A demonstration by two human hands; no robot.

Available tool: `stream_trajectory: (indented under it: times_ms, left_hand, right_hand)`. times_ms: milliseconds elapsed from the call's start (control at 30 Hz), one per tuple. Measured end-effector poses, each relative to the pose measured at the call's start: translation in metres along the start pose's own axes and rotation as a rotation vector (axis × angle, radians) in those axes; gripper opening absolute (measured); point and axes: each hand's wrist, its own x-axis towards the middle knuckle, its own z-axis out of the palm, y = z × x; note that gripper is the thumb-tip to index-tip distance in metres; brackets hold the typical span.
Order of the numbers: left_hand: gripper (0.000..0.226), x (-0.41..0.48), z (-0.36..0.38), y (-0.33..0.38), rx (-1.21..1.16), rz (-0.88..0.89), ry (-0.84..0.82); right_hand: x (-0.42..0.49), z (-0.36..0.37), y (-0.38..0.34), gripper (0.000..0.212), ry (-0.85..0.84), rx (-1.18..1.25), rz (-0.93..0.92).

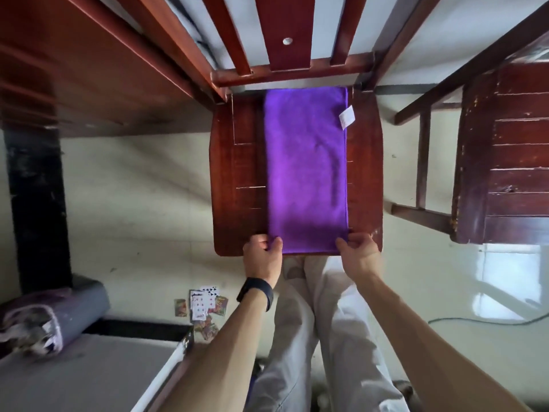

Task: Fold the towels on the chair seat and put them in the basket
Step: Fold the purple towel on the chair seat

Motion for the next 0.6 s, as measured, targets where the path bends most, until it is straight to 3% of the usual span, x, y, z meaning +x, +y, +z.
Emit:
stream_trajectory:
  times_ms: [100, 300, 467, 600]
  left_hand:
    - [0.017, 0.002, -0.004, 0.001, -0.072, -0.095, -0.035]
    - [0.022, -0.002, -0.035, 0.004, -0.324, -0.218, -0.277]
    - [0.033, -0.034, -0.071, 0.007, -0.294, -0.179, -0.331]
    - [0.022, -0.065, -0.091, 0.009, -0.276, -0.222, -0.356]
  right_hand:
    - [-0.001, -0.006, -0.005, 0.029, -0.025, 0.003, 0.003]
    - [-0.021, -0.018, 0.001, 0.016, -0.123, 0.253, 0.031]
    - [-0.066, -0.040, 0.005, 0.021, -0.102, 0.318, 0.038]
    - [-0.100, -0.051, 0.013, 0.015, -0.101, 0.306, 0.074]
